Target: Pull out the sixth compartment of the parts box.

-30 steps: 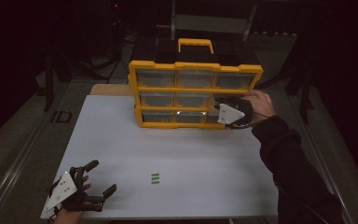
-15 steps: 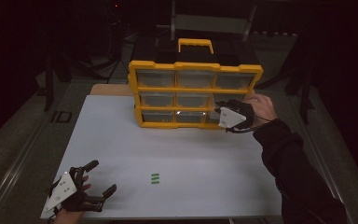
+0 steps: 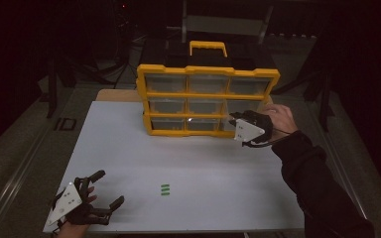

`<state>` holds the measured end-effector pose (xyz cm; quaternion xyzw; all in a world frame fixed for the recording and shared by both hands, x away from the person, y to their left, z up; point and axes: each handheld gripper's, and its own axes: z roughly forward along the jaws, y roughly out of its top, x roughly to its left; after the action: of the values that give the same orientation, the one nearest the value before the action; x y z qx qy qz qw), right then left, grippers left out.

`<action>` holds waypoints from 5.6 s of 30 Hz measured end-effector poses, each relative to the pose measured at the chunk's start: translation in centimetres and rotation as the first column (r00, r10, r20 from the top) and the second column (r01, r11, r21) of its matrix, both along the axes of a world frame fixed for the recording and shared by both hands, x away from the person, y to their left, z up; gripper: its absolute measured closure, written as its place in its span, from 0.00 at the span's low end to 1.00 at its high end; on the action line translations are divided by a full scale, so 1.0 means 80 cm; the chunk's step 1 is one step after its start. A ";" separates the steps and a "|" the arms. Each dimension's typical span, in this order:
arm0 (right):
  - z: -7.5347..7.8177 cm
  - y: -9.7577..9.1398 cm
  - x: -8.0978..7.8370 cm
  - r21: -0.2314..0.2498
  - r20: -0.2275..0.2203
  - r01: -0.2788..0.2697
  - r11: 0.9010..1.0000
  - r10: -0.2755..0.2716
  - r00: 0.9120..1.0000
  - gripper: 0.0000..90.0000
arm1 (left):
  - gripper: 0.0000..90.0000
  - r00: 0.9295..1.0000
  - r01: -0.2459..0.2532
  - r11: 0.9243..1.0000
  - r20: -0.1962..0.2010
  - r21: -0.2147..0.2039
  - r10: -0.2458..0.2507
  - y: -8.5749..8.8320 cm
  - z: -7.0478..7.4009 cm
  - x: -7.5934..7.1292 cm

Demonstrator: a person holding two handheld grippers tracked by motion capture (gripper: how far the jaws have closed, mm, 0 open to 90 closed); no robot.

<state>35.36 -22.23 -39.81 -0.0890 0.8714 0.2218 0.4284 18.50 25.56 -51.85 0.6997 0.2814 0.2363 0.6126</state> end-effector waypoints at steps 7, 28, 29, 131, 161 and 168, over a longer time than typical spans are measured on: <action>0.002 -0.001 -0.012 0.003 -0.004 -0.010 1.000 0.010 1.000 0.84 | 0.00 1.000 0.000 1.000 0.001 0.000 0.000 0.000 0.000 0.000; 0.002 -0.002 -0.036 0.022 -0.014 -0.032 0.999 0.032 0.999 0.83 | 0.00 1.000 0.000 1.000 0.002 0.003 0.000 0.000 0.000 0.000; 0.002 -0.002 -0.037 0.028 -0.017 -0.030 0.999 0.031 0.999 0.83 | 0.00 1.000 0.000 1.000 0.003 0.003 0.000 0.000 0.000 0.000; -0.037 -0.057 -0.118 0.653 -0.552 0.425 0.627 0.009 0.834 0.10 | 0.00 1.000 -0.002 1.000 -0.008 0.007 0.002 0.000 -0.001 0.000; -0.125 -0.056 -0.152 0.684 -0.545 0.333 0.649 0.151 0.825 0.13 | 0.00 1.000 0.004 1.000 -0.014 0.009 -0.004 -0.001 -0.001 0.000; -0.138 -0.061 -0.150 0.671 -0.552 0.339 0.659 0.140 0.822 0.12 | 0.00 1.000 0.008 1.000 -0.016 0.010 -0.007 -0.001 -0.001 0.000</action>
<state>23.36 -27.13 -50.88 0.2135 0.7915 0.5488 0.1637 18.48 25.46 -51.93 0.7057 0.2824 0.2299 0.6078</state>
